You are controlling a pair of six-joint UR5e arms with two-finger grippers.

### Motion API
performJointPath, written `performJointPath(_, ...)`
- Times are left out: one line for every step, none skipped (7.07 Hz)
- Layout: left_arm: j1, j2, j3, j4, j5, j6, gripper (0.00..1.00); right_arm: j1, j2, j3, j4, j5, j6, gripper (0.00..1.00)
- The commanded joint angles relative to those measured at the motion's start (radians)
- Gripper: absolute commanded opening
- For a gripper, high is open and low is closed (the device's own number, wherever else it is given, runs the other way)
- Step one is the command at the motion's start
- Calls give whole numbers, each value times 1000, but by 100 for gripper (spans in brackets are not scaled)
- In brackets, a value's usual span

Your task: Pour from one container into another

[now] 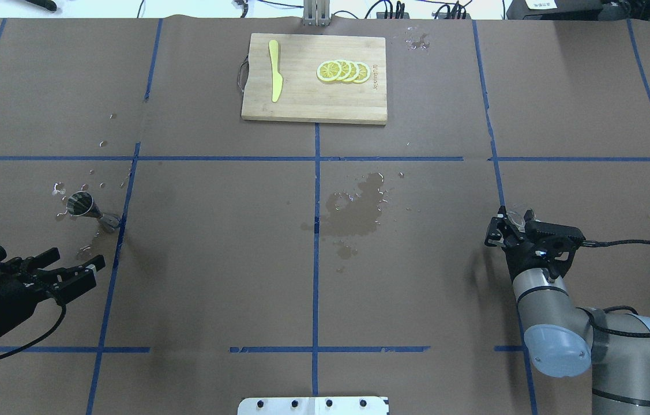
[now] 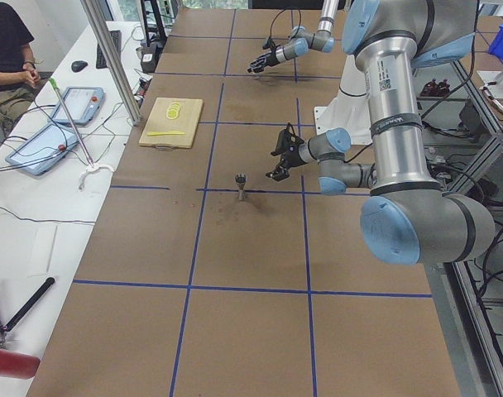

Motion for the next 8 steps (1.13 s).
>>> performJointPath(-1, 5, -13, 0, -1, 1, 100, -13, -2, -13, 0, -4, 19, 51)
performJointPath(-3, 7, -27, 2, -16, 1, 100, -16, -2, -20, 0, -4, 19, 58)
performJointPath(-3, 7, -43, 2, -21, 2, 100, -17, -2, -22, 0, -4, 20, 63)
performJointPath(-4, 20, -59, 2, -33, 1, 100, -20, -2, -21, 0, -6, 20, 70)
performJointPath(-4, 34, -75, 2, -34, 1, 100, -19, -2, -20, 0, -4, 20, 91)
performJointPath(-6, 34, -76, 2, -36, 1, 100, -19, -3, -16, 0, -6, 20, 100)
performJointPath(-7, 34, -82, 2, -36, 2, 100, -19, -3, -11, 0, -6, 20, 100)
performJointPath(-10, 34, -84, 2, -36, 1, 100, -19, -3, -10, 2, -4, 19, 100)
